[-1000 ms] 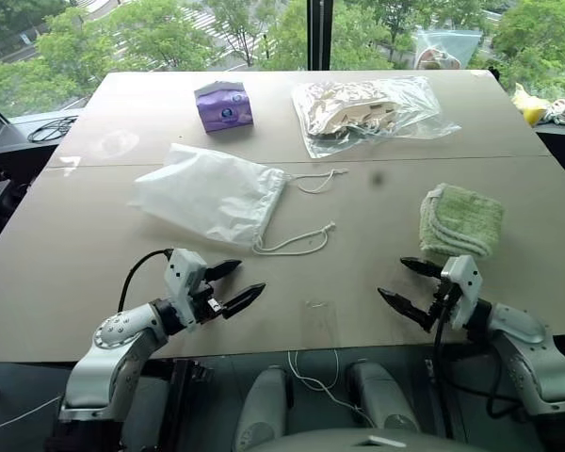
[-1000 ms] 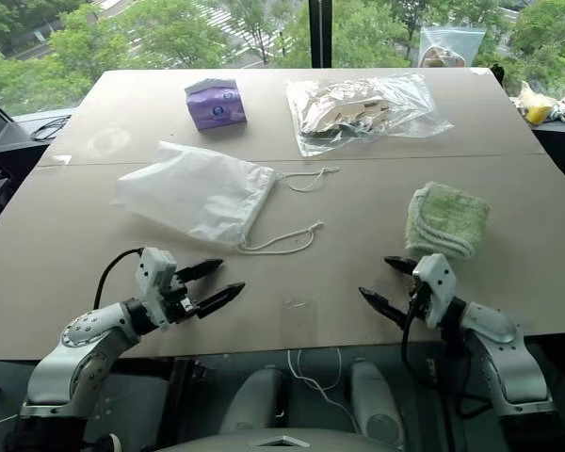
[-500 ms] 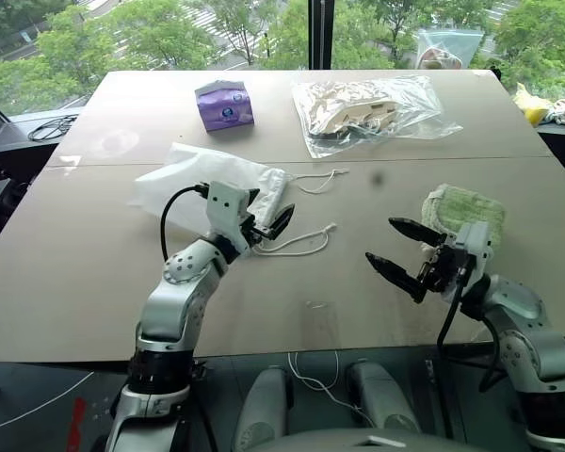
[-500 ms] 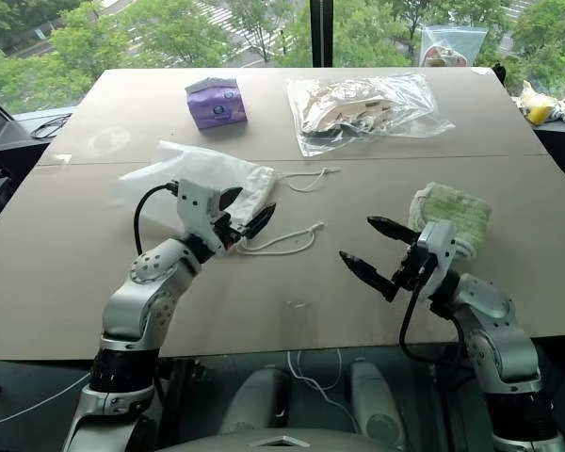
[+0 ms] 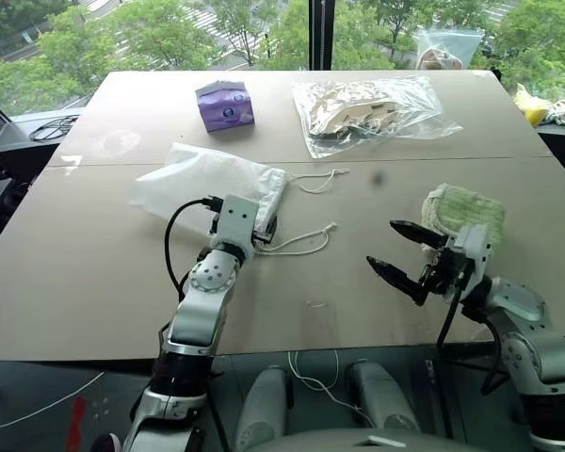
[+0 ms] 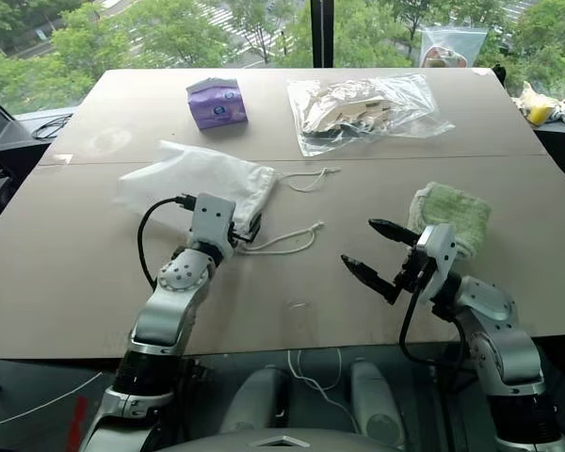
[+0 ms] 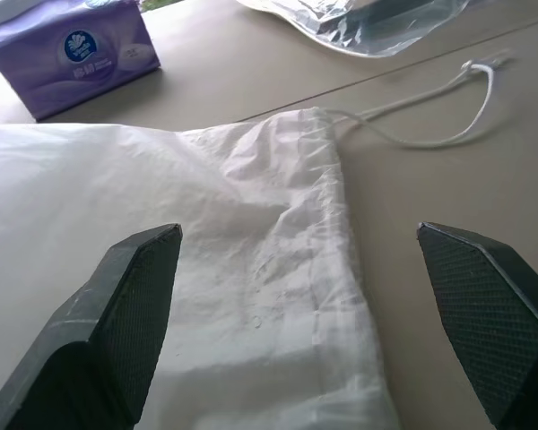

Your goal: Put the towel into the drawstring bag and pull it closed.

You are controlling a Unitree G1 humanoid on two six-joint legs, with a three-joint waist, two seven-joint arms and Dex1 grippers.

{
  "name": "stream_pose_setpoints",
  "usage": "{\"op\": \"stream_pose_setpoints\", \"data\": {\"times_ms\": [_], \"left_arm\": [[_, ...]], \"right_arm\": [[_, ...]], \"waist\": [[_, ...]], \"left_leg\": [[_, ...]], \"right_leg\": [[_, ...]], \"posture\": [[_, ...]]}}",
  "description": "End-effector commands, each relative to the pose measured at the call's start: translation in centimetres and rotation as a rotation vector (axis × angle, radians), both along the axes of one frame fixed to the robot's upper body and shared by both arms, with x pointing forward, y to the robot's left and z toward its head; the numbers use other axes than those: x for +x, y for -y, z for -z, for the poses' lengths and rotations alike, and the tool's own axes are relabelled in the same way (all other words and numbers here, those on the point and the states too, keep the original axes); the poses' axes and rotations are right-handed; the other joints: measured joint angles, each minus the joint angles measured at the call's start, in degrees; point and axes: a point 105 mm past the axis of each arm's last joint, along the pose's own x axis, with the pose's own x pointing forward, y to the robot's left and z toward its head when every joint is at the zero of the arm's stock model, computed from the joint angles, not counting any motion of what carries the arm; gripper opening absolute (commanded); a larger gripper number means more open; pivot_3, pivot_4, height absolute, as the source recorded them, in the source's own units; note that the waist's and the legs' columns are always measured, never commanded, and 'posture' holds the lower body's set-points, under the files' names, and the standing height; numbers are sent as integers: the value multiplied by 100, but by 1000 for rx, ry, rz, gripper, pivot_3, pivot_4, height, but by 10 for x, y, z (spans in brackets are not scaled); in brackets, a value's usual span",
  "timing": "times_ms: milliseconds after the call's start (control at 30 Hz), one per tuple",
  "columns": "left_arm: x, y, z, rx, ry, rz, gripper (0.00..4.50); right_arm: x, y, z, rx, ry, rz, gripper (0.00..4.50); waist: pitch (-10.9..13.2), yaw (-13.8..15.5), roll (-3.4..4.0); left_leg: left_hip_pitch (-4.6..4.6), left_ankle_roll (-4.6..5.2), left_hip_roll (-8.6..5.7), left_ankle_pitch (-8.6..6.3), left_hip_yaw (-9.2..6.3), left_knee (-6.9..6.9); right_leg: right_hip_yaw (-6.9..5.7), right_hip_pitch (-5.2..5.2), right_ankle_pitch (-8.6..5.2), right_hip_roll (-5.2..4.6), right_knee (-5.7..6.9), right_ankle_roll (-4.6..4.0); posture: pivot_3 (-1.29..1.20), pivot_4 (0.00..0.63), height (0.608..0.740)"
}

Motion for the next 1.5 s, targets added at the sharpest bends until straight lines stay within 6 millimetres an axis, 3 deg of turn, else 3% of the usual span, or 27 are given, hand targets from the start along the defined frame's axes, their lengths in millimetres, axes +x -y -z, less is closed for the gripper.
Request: {"op": "stream_pose_setpoints", "data": {"times_ms": [33,167,200,267,467,533,700,833,1000,1233,1500], "left_arm": [[-3,-2,4,29,-18,-6,4320],[-4,0,7,41,-35,6,4320],[-4,0,7,47,-30,6,4101],[-2,-2,6,60,-22,-6,3531],[-1,-9,11,59,-46,-56,595],[0,-10,13,48,-53,-65,96],[-1,-10,11,21,-31,-67,96],[-5,-2,-10,-89,75,4,96],[-10,-2,-36,-419,141,118,96],[-8,-21,-22,-1098,-30,87,96],[-13,-25,-23,-1550,-145,139,96]], "right_arm": [[-4,-2,-10,-12,55,-11,4500],[-5,-1,-10,-16,53,-4,4500],[-5,-1,-9,-17,52,-3,4500],[-6,-1,-9,-19,51,0,4500],[-5,0,-9,-24,52,9,4500],[-4,1,-9,-25,54,12,4500],[-4,3,-9,-31,56,16,4500],[-4,4,-9,-32,55,19,4500],[-2,3,-8,-31,54,20,4500],[0,4,-8,-33,62,27,4500],[-2,2,-5,-28,66,47,4500]], "waist": [[0,1,0],[-1,2,0],[-1,1,0],[-1,-1,0],[-1,-5,0],[-1,0,0],[-1,-2,0],[-1,0,0],[-1,9,0],[0,-6,-1],[0,-14,-3]], "left_leg": [[0,0,0,0,0,0],[2,0,0,0,1,0],[4,0,0,0,1,0],[9,0,0,0,1,0],[9,0,1,0,0,0],[9,0,0,0,0,1],[11,0,0,0,0,1],[11,0,0,0,0,1],[9,0,0,0,0,1],[10,0,0,0,0,5],[15,0,-1,0,-6,7]], "right_leg": [[0,0,0,-1,0,0],[0,2,0,-1,0,0],[0,4,0,-1,0,0],[0,8,0,-1,0,0],[0,8,0,0,0,0],[0,9,0,-2,0,0],[0,11,0,-2,0,0],[-1,11,0,-2,0,0],[-1,11,0,-2,0,0],[-2,13,0,-1,0,1],[-4,20,0,0,0,0]], "posture": [[0,150,740],[0,150,740],[0,150,740],[0,150,740],[0,150,740],[0,150,740],[0,150,740],[0,150,740],[0,150,740],[0,150,740],[0,150,740]]}}
